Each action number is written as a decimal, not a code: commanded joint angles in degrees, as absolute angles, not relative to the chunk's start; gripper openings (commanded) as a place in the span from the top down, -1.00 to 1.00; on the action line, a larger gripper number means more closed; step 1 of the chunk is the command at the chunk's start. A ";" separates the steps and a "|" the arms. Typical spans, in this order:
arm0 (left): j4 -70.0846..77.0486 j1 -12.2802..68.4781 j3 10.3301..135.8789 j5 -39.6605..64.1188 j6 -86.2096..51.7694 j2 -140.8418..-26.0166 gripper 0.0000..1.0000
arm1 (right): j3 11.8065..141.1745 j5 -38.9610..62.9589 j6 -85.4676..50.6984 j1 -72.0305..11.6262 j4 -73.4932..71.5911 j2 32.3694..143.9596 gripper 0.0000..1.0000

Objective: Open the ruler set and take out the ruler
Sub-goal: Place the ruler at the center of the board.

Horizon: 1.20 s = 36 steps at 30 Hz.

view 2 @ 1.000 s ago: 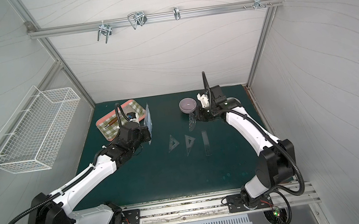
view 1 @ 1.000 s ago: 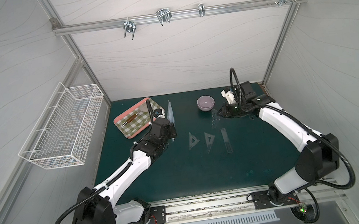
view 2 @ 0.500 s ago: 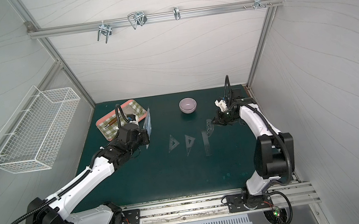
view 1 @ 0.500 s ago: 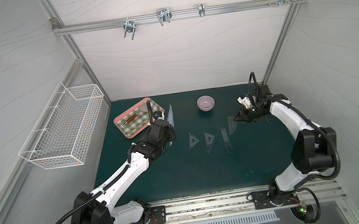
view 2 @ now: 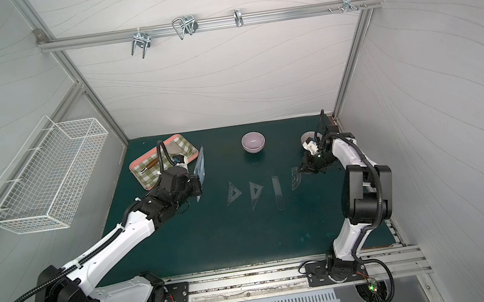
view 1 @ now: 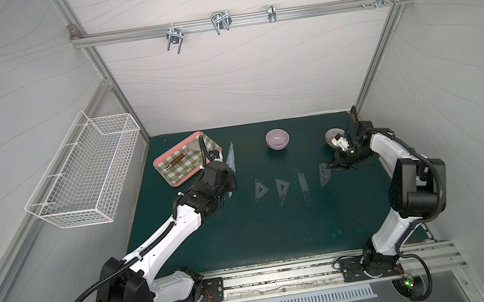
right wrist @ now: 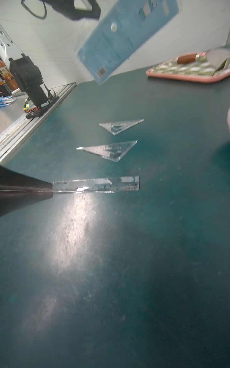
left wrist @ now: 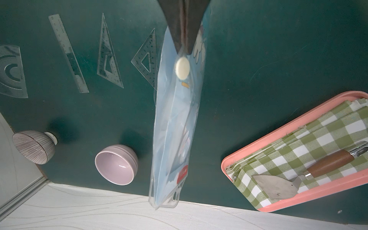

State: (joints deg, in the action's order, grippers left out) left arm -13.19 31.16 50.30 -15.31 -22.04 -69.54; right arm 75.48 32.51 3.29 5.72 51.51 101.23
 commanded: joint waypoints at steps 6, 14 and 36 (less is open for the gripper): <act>-11.12 30.86 50.19 -14.99 -21.45 -69.81 1.00 | 74.45 29.76 6.04 5.80 50.95 107.34 0.88; -10.79 30.83 50.17 -14.62 -21.36 -70.33 1.00 | 73.00 26.75 5.75 5.81 48.28 110.73 0.87; -11.85 30.70 50.62 -16.85 -19.95 -75.63 1.00 | 71.50 18.86 3.17 6.33 46.08 109.62 0.42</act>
State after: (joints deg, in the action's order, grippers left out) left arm -13.58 31.05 49.98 -15.55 -20.58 -75.11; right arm 71.83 21.17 2.83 6.02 45.76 110.91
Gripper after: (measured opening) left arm 0.055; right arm 0.285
